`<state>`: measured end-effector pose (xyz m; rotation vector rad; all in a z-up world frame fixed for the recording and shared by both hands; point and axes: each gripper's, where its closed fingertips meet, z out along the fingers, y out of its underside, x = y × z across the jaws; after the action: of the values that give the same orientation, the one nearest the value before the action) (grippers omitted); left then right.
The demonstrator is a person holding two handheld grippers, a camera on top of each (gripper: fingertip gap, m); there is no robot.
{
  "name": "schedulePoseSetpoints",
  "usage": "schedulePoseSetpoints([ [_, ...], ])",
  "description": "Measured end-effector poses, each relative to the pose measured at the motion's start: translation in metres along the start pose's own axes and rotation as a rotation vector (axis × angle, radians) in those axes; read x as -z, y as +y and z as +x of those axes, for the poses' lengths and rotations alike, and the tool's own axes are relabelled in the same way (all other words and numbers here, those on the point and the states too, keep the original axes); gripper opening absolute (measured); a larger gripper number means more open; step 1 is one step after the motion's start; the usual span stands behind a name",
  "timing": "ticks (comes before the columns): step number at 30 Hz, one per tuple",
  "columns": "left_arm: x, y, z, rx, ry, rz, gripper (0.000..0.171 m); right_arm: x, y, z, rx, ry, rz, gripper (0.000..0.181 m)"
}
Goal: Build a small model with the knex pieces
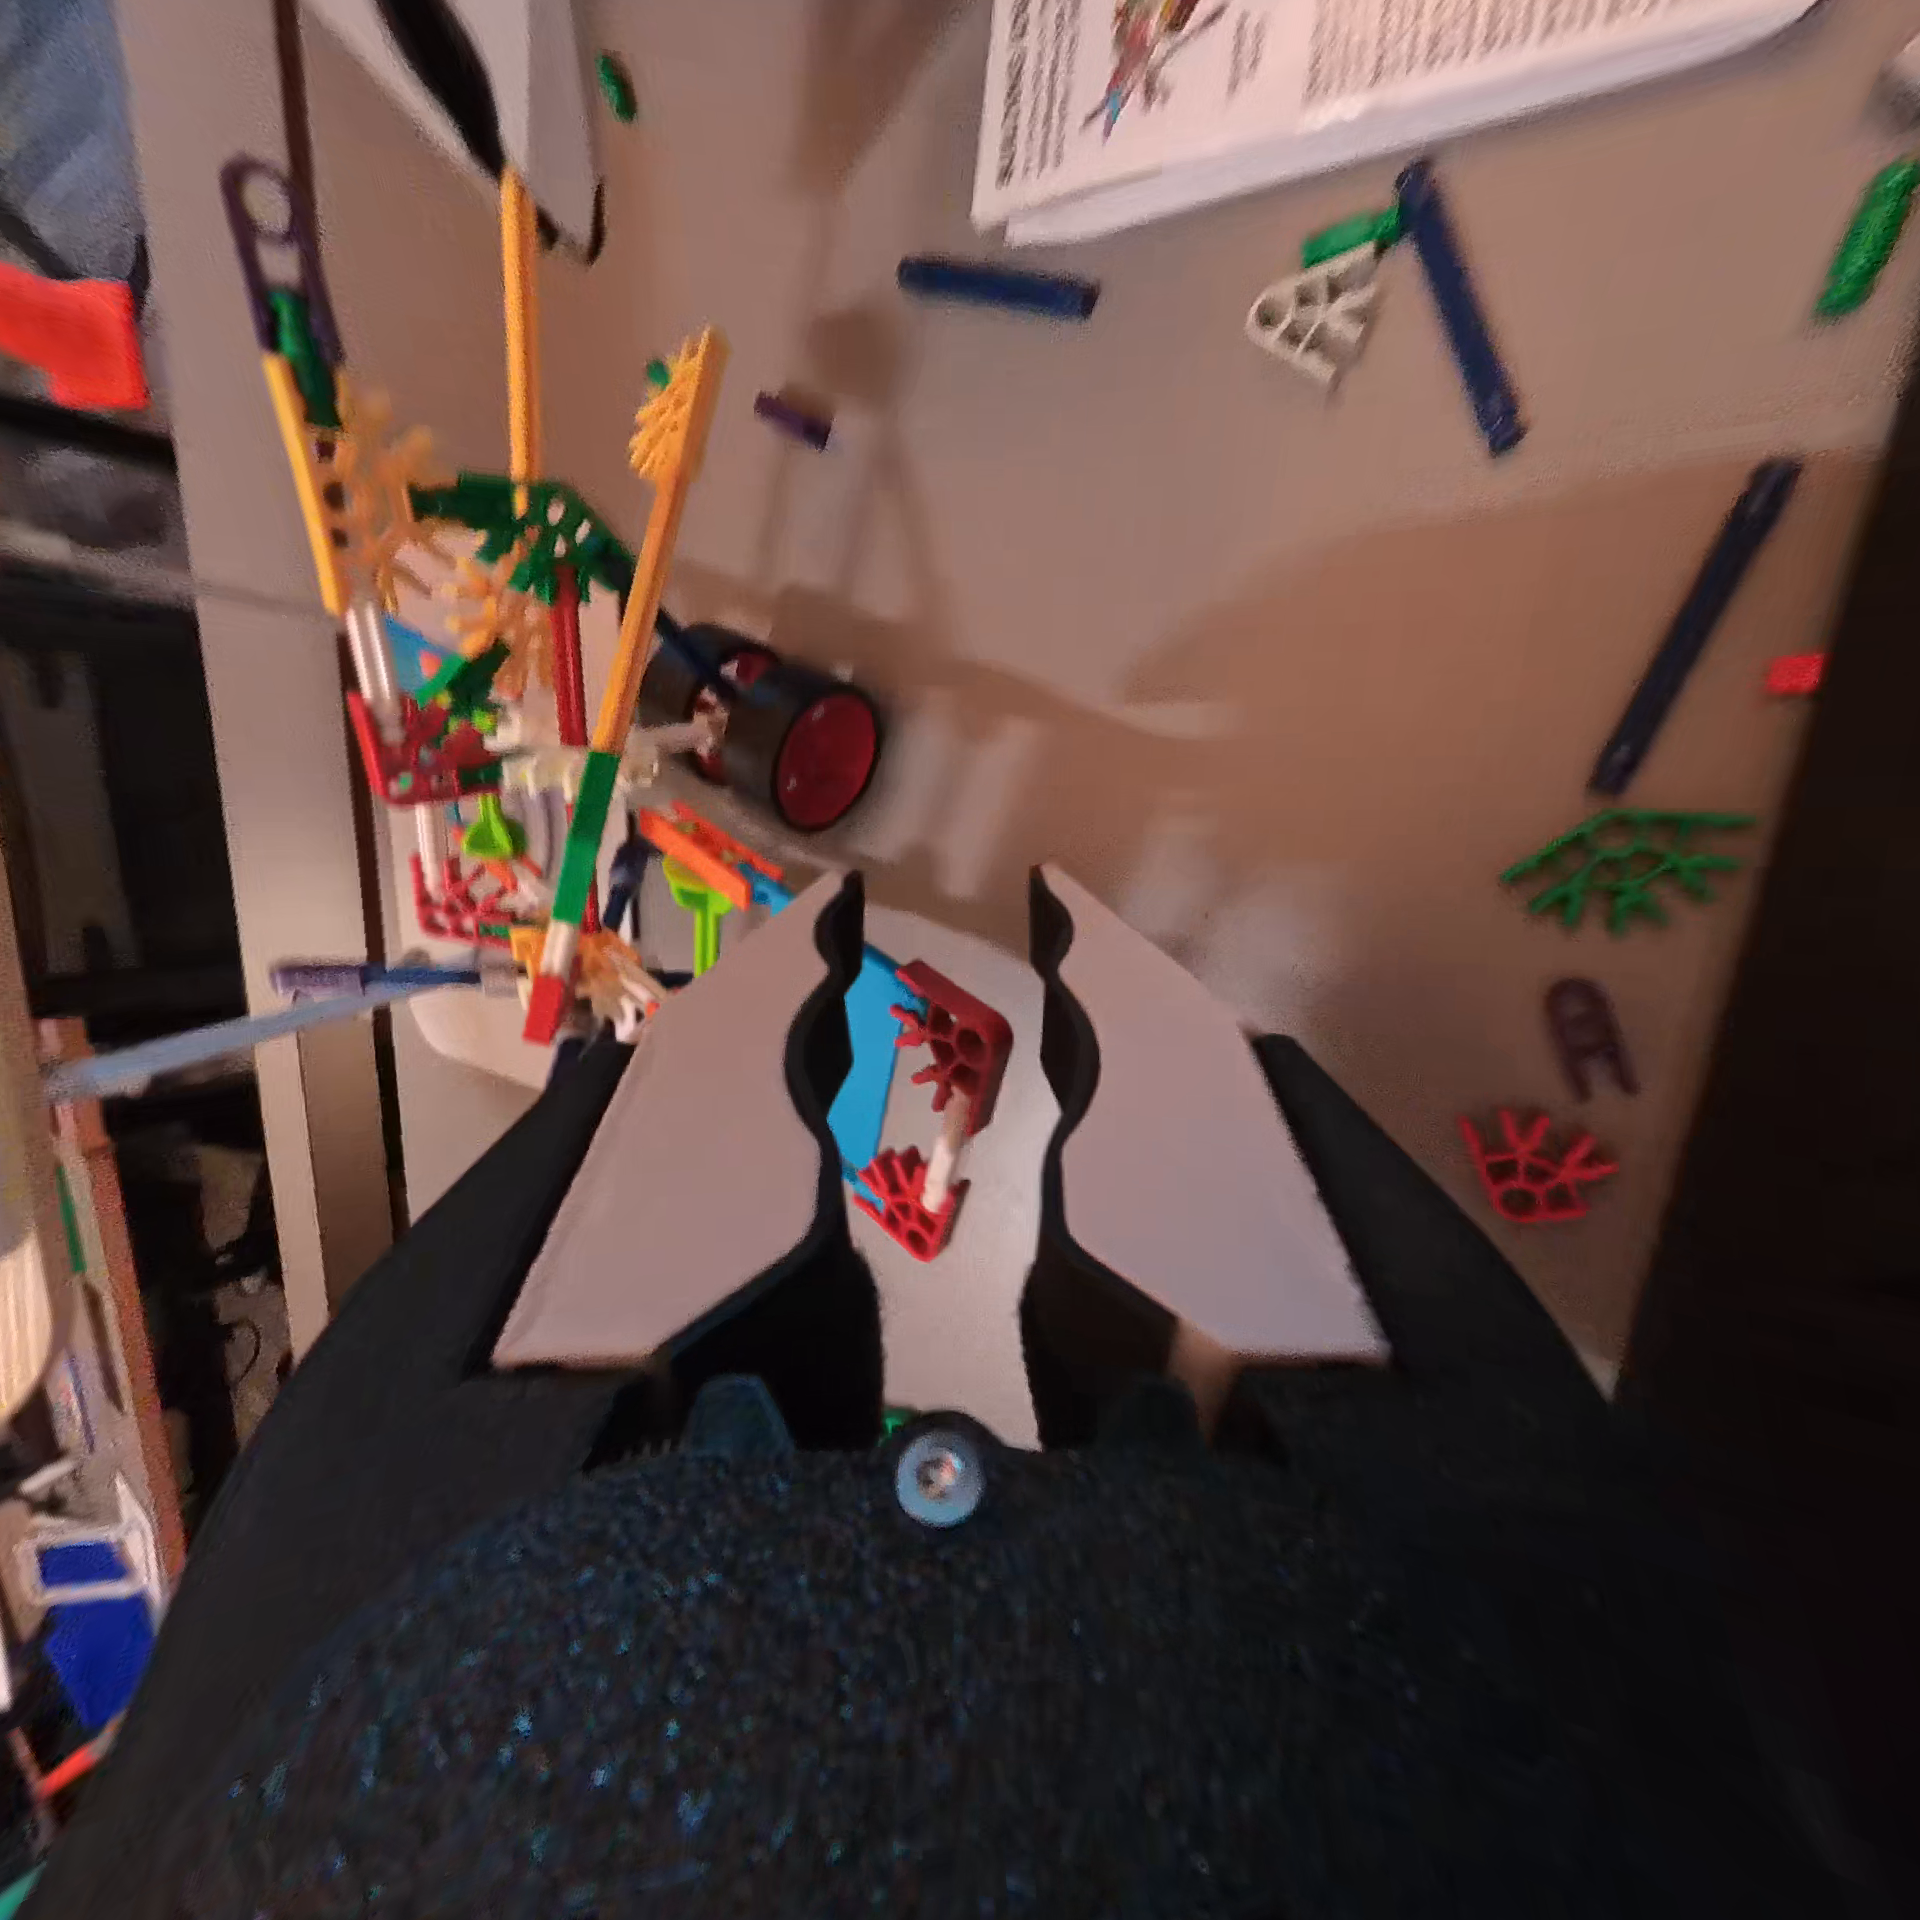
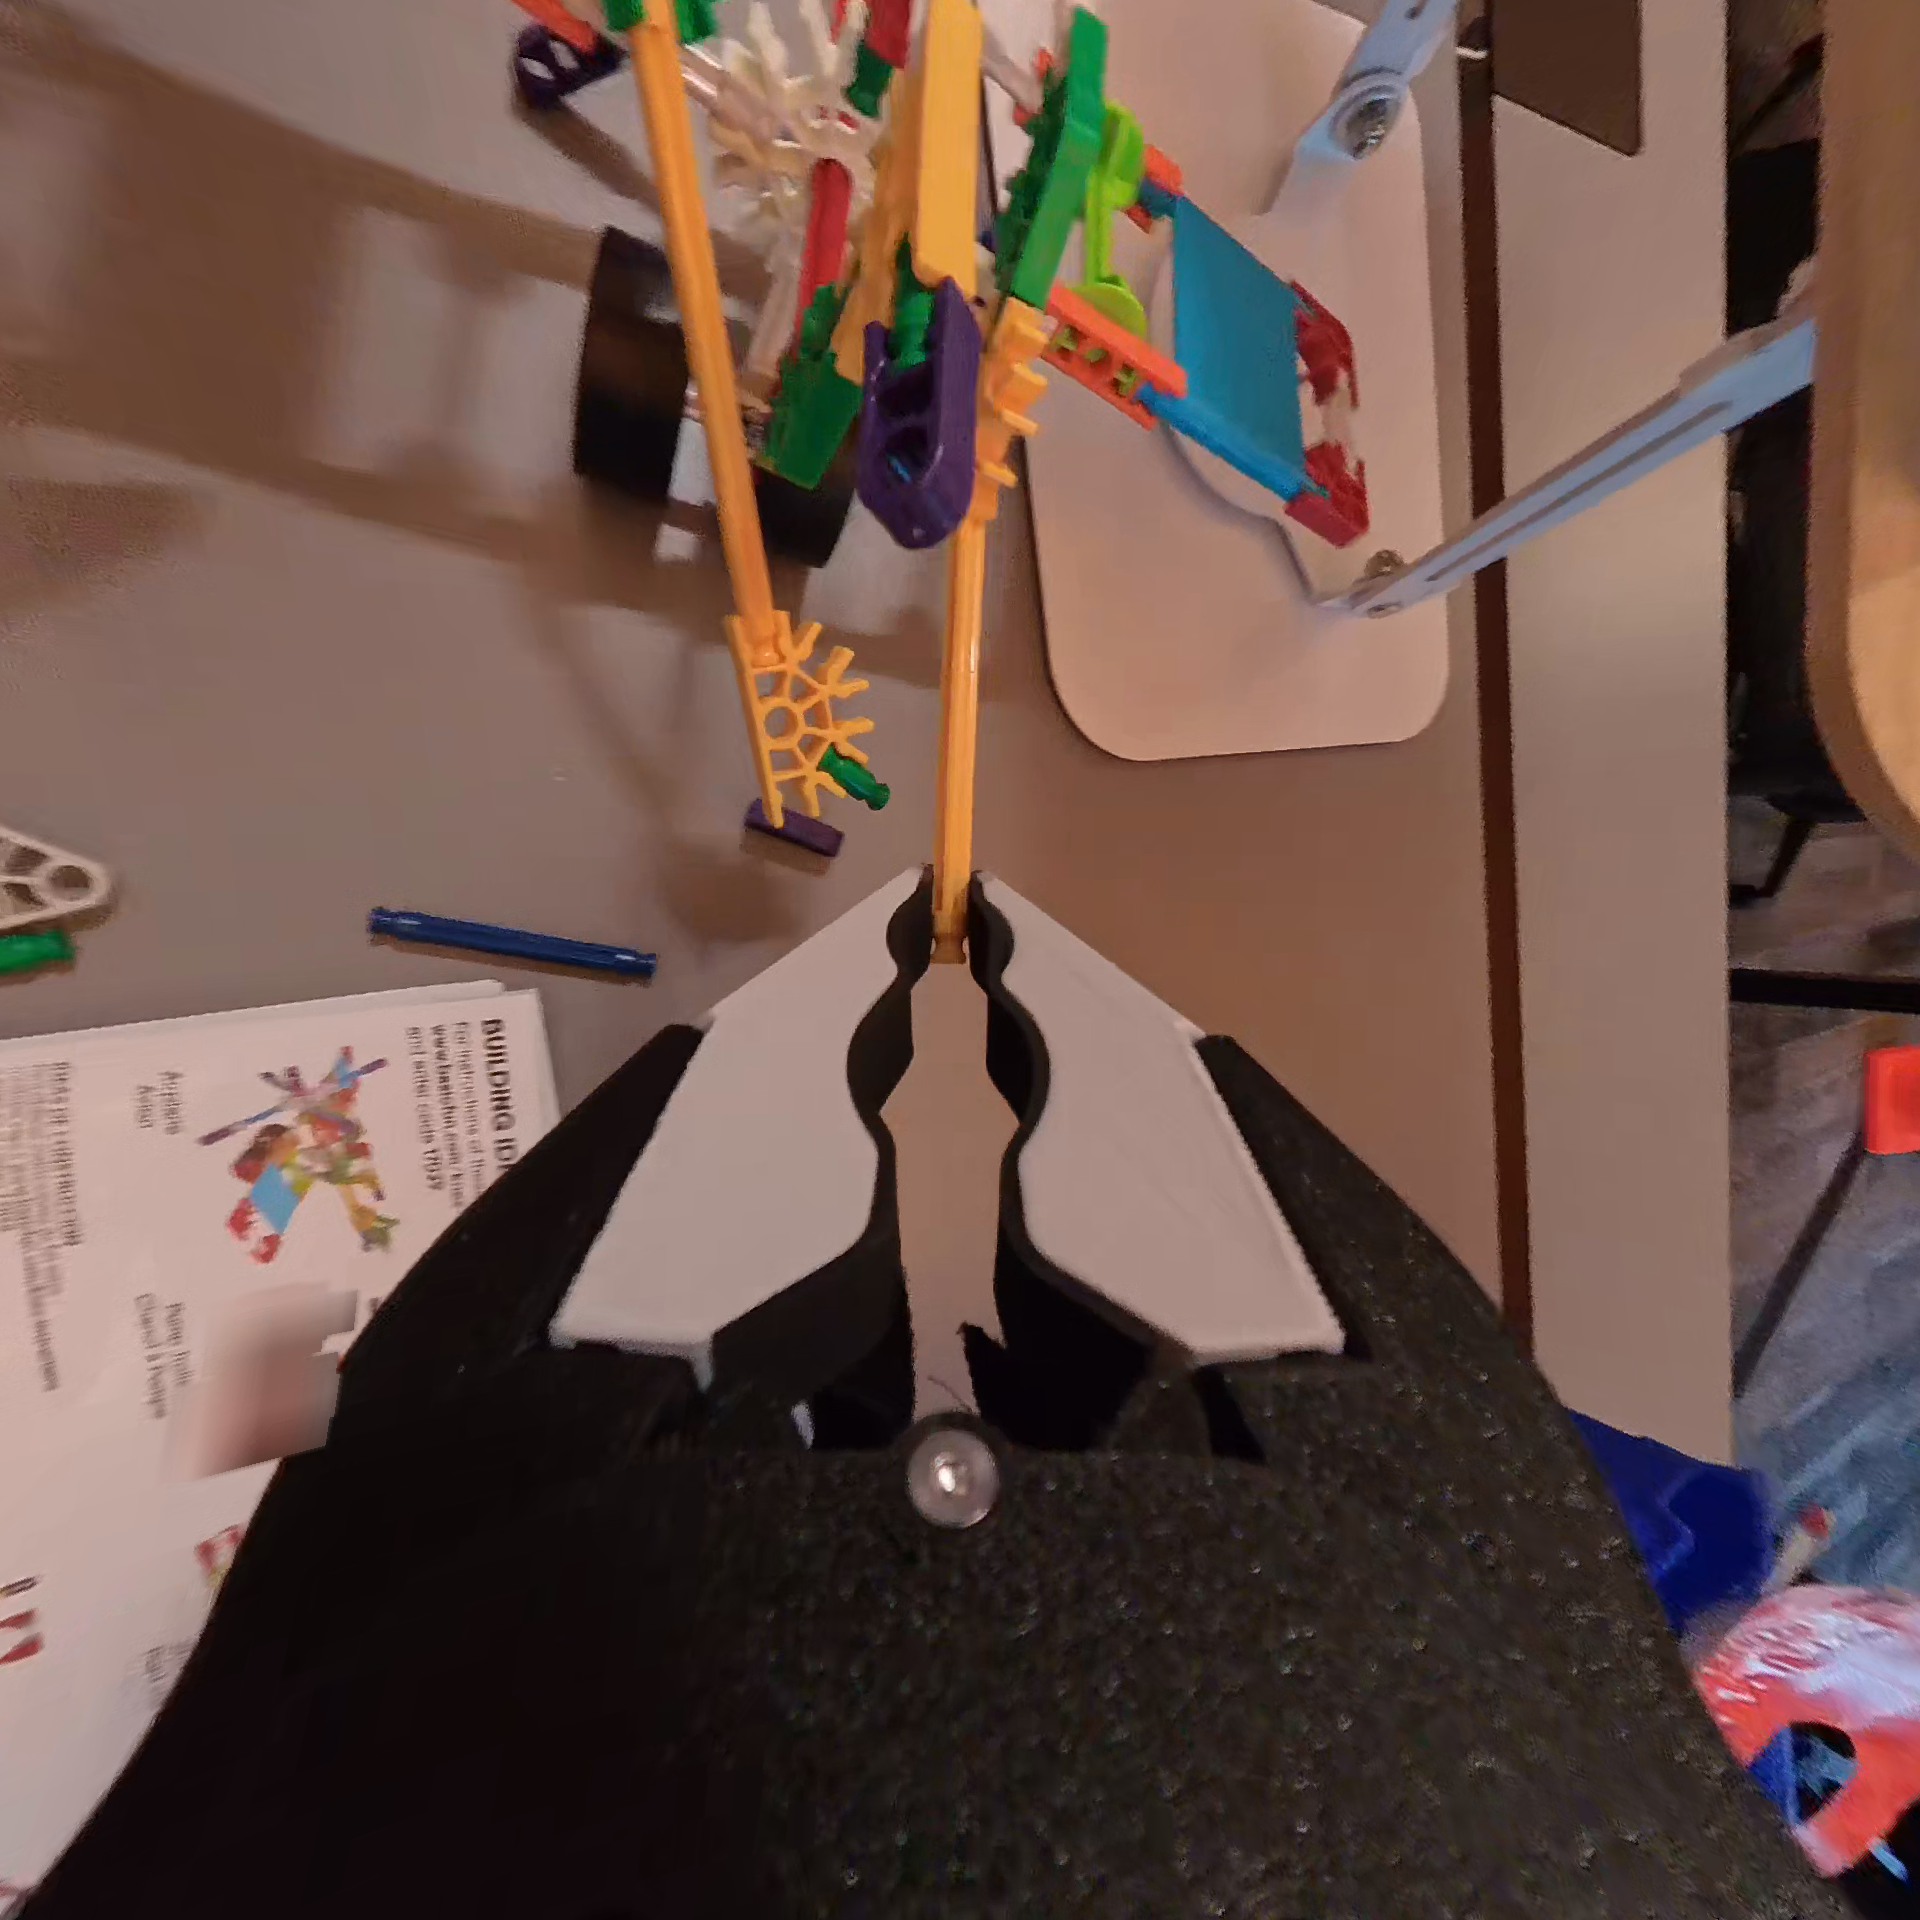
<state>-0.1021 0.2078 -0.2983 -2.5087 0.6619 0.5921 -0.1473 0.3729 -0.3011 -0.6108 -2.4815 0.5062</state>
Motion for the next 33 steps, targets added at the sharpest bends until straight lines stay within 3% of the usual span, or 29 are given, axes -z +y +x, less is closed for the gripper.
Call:
schedulePoseSetpoints([
  [6, 0.005, 0.046, -0.018, 0.180, -0.064, 0.012, 0.011, 0.009, -0.021, -0.028, 0.009, -0.097, 0.028, 0.008],
  [12, 0.005, 0.085, -0.036, 0.304, -0.079, 0.046, 0.023, 0.004, -0.045, -0.051, 0.002, -0.113, 0.031, 0.010],
  [16, 0.010, 0.101, -0.060, 0.377, -0.198, 0.036, 0.024, -0.002, -0.059, -0.058, -0.044, -0.111, 0.058, 0.010],
  [24, 0.020, 0.099, -0.067, 0.404, -0.330, 0.017, 0.049, -0.012, -0.062, -0.059, -0.093, -0.113, 0.069, 0.010],
  [28, 0.035, 0.087, -0.050, 0.497, -0.307, 0.104, 0.048, -0.012, -0.064, -0.055, -0.100, -0.091, 0.081, 0.007],
  [30, 0.041, 0.070, -0.036, 0.418, -0.313, 0.101, 0.046, -0.011, -0.066, -0.056, -0.107, -0.102, 0.093, 0.007],
  [33, 0.031, 0.012, -0.009, 0.239, -0.258, 0.144, 0.044, -0.012, -0.067, -0.058, -0.102, -0.105, 0.095, 0.007],
])
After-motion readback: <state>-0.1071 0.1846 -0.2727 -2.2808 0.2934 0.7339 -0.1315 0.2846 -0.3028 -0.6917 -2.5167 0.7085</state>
